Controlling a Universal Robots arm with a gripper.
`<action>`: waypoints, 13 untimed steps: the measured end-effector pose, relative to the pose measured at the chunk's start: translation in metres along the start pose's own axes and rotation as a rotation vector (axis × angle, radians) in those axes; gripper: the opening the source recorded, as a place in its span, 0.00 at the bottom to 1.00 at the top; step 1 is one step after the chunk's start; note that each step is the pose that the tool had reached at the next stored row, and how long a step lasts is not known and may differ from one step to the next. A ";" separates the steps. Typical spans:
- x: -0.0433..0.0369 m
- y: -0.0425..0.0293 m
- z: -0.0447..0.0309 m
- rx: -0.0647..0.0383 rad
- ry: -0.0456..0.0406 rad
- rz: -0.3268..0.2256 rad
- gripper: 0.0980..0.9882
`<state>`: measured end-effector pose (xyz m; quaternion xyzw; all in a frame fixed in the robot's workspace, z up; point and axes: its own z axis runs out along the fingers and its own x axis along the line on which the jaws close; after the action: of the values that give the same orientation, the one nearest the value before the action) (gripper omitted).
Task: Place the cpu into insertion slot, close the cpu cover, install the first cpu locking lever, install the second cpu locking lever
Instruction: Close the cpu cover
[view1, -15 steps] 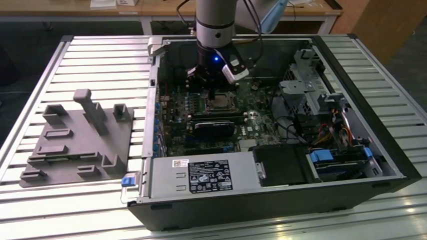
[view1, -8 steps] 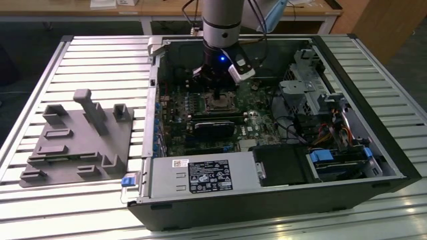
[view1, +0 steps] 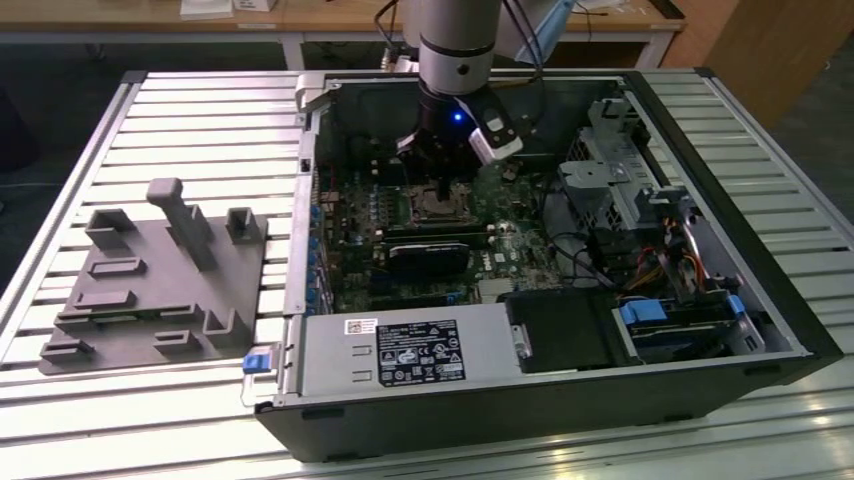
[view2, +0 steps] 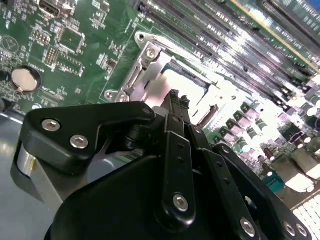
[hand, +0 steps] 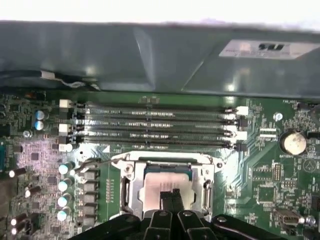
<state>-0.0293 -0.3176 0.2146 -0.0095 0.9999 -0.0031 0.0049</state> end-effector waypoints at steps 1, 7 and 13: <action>0.0000 0.0000 0.0001 0.003 0.0000 0.000 0.01; -0.0001 -0.0002 -0.0079 0.003 0.0001 0.000 0.01; -0.0002 -0.0003 -0.0231 0.004 0.0001 0.000 0.01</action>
<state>-0.0293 -0.3177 0.2378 -0.0095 0.9999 -0.0049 0.0049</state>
